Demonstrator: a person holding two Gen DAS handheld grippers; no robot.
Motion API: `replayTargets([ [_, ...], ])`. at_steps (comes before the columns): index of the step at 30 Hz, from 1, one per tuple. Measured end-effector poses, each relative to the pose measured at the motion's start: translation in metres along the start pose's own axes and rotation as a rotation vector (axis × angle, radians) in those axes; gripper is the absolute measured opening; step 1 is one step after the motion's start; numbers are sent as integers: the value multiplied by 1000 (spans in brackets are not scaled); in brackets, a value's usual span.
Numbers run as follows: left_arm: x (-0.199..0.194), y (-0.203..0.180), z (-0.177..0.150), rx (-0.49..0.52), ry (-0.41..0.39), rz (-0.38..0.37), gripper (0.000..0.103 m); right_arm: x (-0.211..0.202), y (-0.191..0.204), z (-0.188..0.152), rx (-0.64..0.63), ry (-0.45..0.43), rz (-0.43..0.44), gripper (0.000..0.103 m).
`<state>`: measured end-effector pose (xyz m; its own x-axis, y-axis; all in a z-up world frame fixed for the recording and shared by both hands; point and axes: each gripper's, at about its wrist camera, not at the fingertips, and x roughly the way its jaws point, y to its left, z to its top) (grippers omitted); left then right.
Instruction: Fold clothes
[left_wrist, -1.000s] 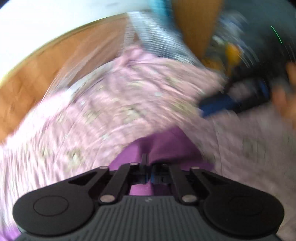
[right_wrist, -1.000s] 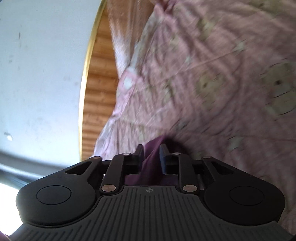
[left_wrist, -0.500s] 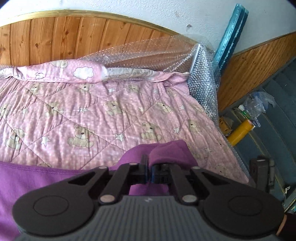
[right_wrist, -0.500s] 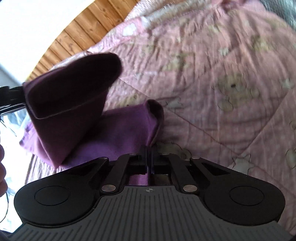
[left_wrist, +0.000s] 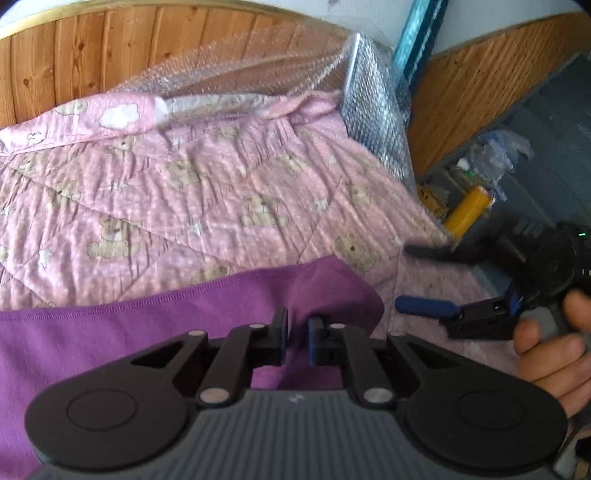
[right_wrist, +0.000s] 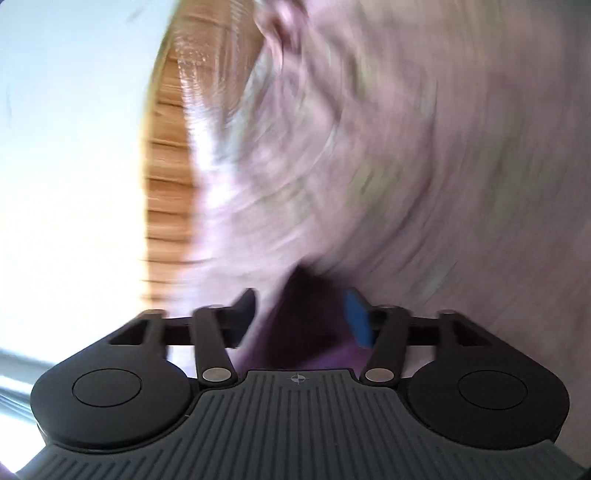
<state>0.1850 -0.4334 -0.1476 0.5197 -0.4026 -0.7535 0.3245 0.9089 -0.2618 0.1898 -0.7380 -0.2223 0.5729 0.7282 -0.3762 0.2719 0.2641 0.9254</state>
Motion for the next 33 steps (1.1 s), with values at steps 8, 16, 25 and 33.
replayTargets([
  [8,8,6,-34,60,126,-25,40,40,-19,-19,11,119,-33,56],
  [16,-105,154,-75,-449,39,102,50,57,-9,-28,-127,168,-116,39],
  [25,-257,354,-168,-1101,-352,444,54,79,1,-29,-179,195,-239,38],
  [33,-194,429,-33,-608,-135,502,56,78,27,-47,-326,125,-404,17],
])
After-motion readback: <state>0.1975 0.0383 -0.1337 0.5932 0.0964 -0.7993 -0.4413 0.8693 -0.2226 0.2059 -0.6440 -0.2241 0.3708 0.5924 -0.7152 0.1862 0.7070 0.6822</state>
